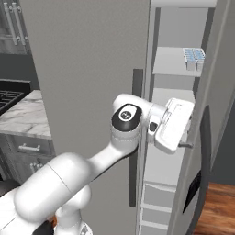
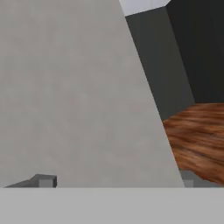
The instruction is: Open the freezer door, pick up the ice cube tray from the freezer, and place it on the dining counter.
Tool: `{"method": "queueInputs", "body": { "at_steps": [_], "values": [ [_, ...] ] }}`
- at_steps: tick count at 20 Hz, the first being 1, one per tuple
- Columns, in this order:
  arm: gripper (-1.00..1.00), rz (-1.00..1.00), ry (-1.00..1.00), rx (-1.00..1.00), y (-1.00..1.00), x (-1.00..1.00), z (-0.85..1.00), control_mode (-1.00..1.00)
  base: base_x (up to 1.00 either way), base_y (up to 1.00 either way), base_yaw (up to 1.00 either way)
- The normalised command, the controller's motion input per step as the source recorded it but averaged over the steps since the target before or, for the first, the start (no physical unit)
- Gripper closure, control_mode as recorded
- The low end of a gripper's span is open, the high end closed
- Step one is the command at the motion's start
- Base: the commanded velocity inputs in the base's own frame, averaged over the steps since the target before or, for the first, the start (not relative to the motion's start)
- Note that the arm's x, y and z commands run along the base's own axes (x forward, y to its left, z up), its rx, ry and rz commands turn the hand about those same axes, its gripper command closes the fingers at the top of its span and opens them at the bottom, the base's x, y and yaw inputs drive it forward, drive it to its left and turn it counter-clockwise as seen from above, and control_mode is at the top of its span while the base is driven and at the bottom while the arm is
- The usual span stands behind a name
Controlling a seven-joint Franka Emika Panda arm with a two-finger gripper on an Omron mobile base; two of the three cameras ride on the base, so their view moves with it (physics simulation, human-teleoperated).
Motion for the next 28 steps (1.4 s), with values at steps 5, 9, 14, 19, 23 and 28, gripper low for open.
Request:
{"method": "queueInputs", "body": {
  "at_steps": [5, 9, 14, 19, 23, 28],
  "values": [
    [-1.0, -0.02, -0.02, 0.0, -0.4, 0.0, 0.0, -1.0, 0.0, 0.0, 0.0],
    [-1.0, 0.0, -0.02, 0.0, -0.4, 0.0, 0.0, -1.0, 0.0, 0.0, 0.0],
    [-1.0, 0.0, -0.01, 0.0, -0.36, 0.0, 0.0, -1.0, 0.0, 0.0, 0.0],
    [-1.0, 0.0, -0.01, 0.0, -0.27, 0.0, 0.0, -1.0, 0.0, 0.0, 0.0],
    [-1.0, 0.0, -0.02, 0.0, -0.17, 0.0, 0.0, -1.0, 0.0, 0.0, 0.0],
    [-1.0, 0.02, -0.03, 0.0, -0.18, 0.01, 0.0, -1.0, 0.0, 0.0, 0.0]
  ]
}}
